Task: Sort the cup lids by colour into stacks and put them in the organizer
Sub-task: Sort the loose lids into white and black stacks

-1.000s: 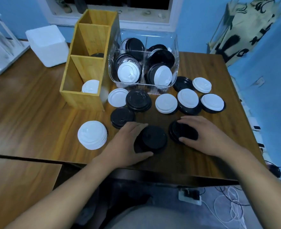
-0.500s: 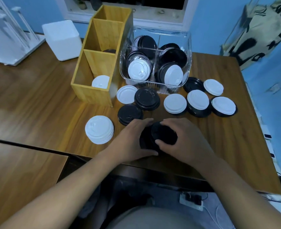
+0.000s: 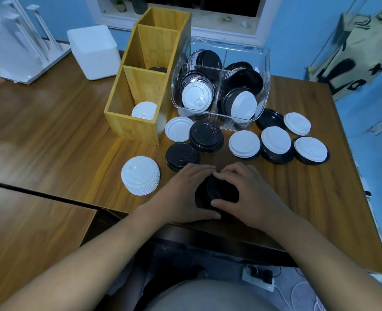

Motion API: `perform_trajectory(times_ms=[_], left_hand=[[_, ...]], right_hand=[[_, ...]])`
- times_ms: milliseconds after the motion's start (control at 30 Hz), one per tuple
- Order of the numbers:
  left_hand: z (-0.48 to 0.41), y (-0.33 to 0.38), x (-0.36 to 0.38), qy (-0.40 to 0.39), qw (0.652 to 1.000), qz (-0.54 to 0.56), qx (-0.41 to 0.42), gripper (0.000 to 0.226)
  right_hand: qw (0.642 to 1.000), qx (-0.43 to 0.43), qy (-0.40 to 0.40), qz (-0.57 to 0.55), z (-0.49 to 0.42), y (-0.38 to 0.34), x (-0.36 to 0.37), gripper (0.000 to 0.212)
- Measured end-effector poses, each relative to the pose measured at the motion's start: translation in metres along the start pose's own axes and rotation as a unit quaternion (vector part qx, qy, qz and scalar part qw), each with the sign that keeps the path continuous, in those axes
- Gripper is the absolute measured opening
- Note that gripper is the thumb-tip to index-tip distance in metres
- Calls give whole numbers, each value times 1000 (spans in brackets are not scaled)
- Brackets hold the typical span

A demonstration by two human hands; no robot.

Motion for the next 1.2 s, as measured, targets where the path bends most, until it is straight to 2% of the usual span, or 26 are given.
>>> perform_trajectory(times_ms=[133,300,400,467,567,633,700,833,967,1067,1133,1200], left_hand=[[0,0,-1,-4,1000,-1,-12,99],[4,-5,0,-20,997,65,-42,114],[4,-6,0,-17,997,59,-36,109],[4,-6,-1,-15,997,64,-33,105],[4,-6,-3,-12,997,77,-28,103],[6,-6,-3,-13,998,67,-19,101],[10,-6,-4,-12,998,61,-4,98],[18,-4,-8,-18,998,62,23,94],[18,-3,-10,-23,997,73,26,94],[18,-4,-9,-30,995,88,28,95],[18,-5,-8,-38,994,95,23,97],[17,-6,-7,-47,993,102,23,100]], right_hand=[[999,6,-29,28,-7,-4,-3,68],[995,-11,-58,84,-18,-21,1,66],[992,-13,-86,87,-24,-20,0,63],[995,-10,-85,45,-32,-17,-9,46],[999,-15,0,-35,-58,-22,-35,11],[999,-42,-11,-25,-82,-35,-36,29],[992,-80,-93,23,-104,-51,-20,49],[943,-164,-222,187,-127,-77,12,73],[909,-224,-206,285,-133,-90,22,73],[937,-193,-187,223,-138,-85,11,77],[971,-147,-153,110,-135,-80,-9,82],[993,-89,-81,-8,-124,-70,-37,83]])
Point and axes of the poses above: each hand's wrist, its own z-axis away from the middle knuckle, its own x-axis out of the palm, y = z × x, the point moved 8 cm from there along -z, towards the middle knuckle, and after that the axes turned 4 degrees about -z, right-handed, at the moved point
